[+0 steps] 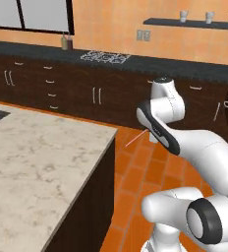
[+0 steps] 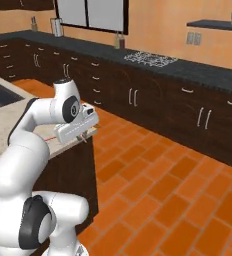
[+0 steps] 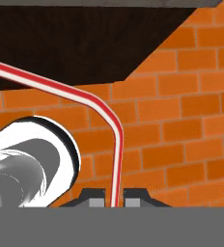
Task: Take a straw from the drawer in front and place it inside the glass cup on the dining counter.
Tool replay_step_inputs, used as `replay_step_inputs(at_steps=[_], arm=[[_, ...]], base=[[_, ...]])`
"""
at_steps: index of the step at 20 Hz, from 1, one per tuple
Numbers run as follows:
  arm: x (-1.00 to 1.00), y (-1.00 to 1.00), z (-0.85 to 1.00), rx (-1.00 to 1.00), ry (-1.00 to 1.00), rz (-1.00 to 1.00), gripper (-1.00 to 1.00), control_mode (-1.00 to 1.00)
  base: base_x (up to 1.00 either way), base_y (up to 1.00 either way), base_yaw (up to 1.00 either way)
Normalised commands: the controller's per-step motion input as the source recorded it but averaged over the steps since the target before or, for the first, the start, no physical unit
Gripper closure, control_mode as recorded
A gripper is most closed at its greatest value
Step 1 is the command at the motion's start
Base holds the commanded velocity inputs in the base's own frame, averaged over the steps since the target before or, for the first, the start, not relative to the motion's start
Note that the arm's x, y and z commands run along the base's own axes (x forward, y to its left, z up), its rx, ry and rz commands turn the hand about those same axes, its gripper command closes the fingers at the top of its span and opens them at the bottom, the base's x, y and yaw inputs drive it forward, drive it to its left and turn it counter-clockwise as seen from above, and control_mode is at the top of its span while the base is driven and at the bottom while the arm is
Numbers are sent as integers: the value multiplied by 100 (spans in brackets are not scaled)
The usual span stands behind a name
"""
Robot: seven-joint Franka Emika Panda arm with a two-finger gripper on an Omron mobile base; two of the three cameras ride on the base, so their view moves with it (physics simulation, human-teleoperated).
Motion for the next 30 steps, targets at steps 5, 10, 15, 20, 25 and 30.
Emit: replay_step_inputs(at_steps=[5, 10, 15, 20, 25, 30], arm=[[0, 0, 0, 0, 0, 0, 100, 100], [0, 0, 0, 0, 0, 0, 100, 100], [0, 0, 0, 0, 0, 0, 100, 100], [0, 0, 0, 0, 0, 0, 100, 100], [0, 0, 0, 0, 0, 0, 100, 100], [0, 0, 0, 0, 0, 0, 100, 100]], base=[[-100, 100, -30], [-100, 100, -26], [-100, 97, -24], [-100, 83, -20], [-100, 54, -15], [-100, 70, -9]])
